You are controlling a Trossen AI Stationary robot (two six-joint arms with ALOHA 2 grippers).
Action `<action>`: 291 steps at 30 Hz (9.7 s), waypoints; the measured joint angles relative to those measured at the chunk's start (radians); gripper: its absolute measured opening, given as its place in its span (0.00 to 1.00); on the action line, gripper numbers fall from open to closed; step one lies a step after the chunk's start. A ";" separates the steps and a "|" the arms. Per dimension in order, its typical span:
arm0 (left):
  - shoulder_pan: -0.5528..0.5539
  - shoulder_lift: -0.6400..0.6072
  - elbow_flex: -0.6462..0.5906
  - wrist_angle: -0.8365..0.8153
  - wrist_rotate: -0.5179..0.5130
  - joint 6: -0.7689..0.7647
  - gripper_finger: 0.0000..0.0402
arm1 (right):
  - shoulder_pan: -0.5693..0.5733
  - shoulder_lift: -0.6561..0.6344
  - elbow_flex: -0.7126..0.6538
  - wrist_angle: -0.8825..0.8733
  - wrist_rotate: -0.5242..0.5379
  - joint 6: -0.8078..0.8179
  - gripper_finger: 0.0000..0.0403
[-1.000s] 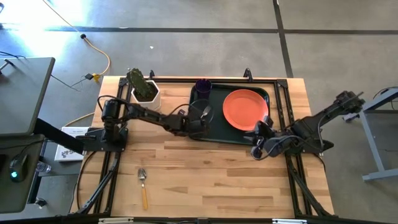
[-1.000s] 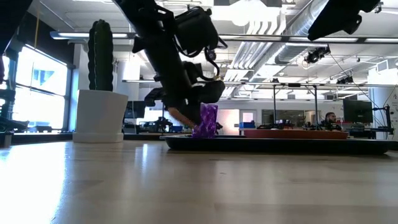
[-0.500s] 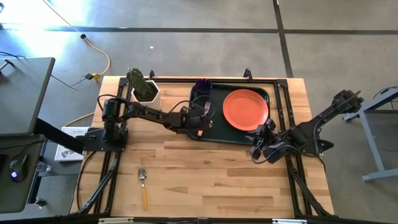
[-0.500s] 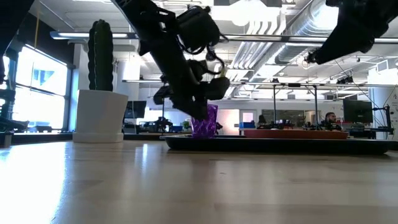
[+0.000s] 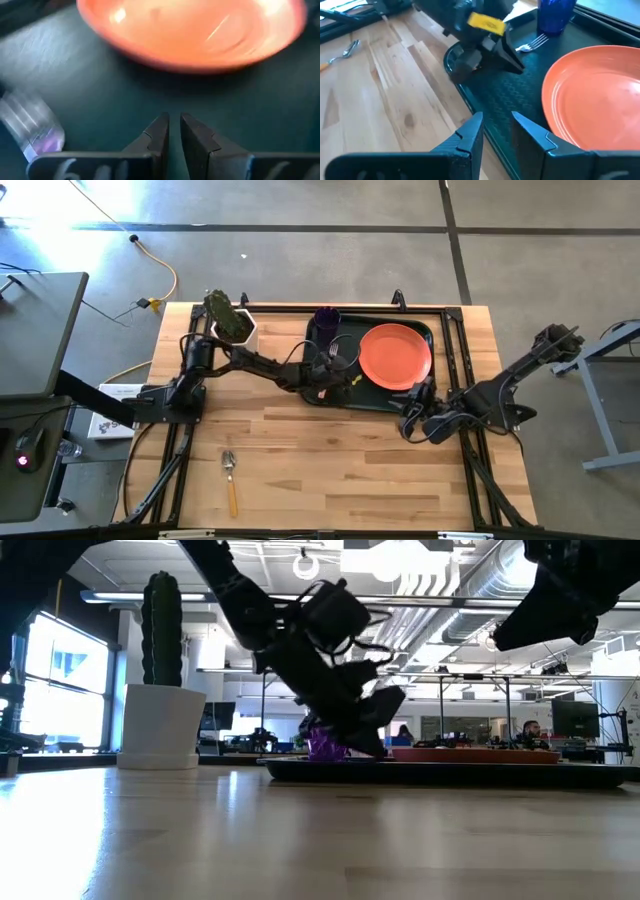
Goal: Pick and place plate/cup/fork/spoon on tray
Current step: Put the fork on the black tray to the bottom of the purple cup, then put the spoon on the black tray to the right side of the orange plate, then return to Home Position
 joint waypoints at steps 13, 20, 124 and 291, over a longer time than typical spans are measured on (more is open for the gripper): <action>0.059 -0.004 -0.005 -0.208 -0.102 -0.091 0.05 | 0.004 0.000 0.000 0.001 0.002 -0.003 0.22; 0.059 -0.011 -0.004 -0.248 -0.098 -0.071 0.05 | 0.004 0.000 0.000 -0.005 0.002 -0.008 0.22; -0.841 -0.722 -0.592 -0.901 0.361 -0.610 0.31 | -0.091 0.294 0.002 0.642 -0.149 -0.322 0.25; -0.410 -0.749 -0.663 -0.120 -0.384 -0.011 0.19 | -0.746 0.787 0.059 1.042 -0.281 -0.110 0.37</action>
